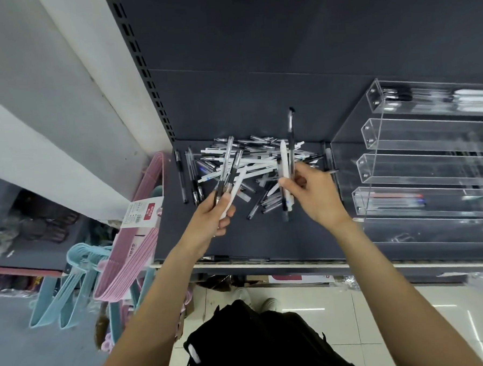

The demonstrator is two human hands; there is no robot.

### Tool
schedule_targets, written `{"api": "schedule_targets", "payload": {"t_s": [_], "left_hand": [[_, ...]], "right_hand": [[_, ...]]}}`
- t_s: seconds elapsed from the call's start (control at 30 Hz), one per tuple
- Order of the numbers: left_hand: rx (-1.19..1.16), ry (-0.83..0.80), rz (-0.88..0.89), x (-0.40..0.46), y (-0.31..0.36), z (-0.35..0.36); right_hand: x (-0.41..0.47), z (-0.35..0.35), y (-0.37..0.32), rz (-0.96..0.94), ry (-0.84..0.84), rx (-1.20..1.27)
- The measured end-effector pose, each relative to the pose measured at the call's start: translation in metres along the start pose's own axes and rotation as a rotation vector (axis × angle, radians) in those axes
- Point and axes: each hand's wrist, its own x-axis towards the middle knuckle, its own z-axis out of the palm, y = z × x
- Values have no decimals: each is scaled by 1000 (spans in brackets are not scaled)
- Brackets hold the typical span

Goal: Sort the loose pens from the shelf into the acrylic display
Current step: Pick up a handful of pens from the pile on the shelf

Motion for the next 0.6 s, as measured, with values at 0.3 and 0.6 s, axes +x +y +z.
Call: {"api": "schedule_targets", "payload": {"t_s": [0.3,0.6], "left_hand": [[-57,91,129,-23,-2,35],[-71,122,176,-43,-10,42]], "right_hand": [[-11,27,-29,206,-157,595],[-21,40,-50,208,-123,556]]}}
